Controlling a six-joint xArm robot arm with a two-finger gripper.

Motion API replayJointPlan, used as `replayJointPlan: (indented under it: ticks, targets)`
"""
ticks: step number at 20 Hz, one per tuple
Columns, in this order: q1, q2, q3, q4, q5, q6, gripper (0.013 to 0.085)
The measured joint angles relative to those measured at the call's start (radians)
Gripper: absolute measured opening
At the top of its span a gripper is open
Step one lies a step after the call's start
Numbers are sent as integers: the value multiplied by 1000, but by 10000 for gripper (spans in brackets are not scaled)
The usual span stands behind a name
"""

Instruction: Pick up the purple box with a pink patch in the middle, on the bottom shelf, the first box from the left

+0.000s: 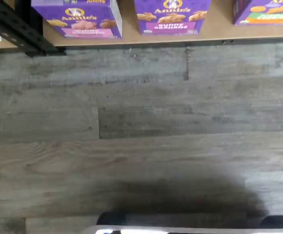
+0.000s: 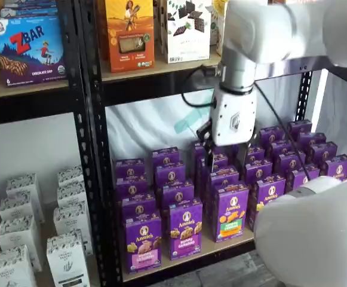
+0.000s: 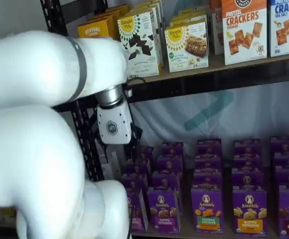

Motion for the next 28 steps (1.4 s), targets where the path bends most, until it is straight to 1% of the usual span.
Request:
replayJointPlan:
  ticks: [3, 7, 8, 9, 12, 18, 20, 23, 25, 28]
  targets:
    - [18, 52, 31, -1, -76, 15, 850]
    - [44, 117, 65, -18, -189, 45, 850]
    - [48, 132, 71, -17, -215, 48, 850]
    - [53, 157, 78, -6, -251, 45, 850]
    - [69, 221, 81, 11, -315, 49, 850]
    - [132, 369, 68, -7, -457, 116, 850]
    - [146, 413, 58, 1, -490, 124, 850]
    - [170, 488, 48, 36, -568, 118, 850]
    - [184, 537, 36, 51, -606, 117, 850]
    - [209, 636, 6, 56, -655, 135, 850]
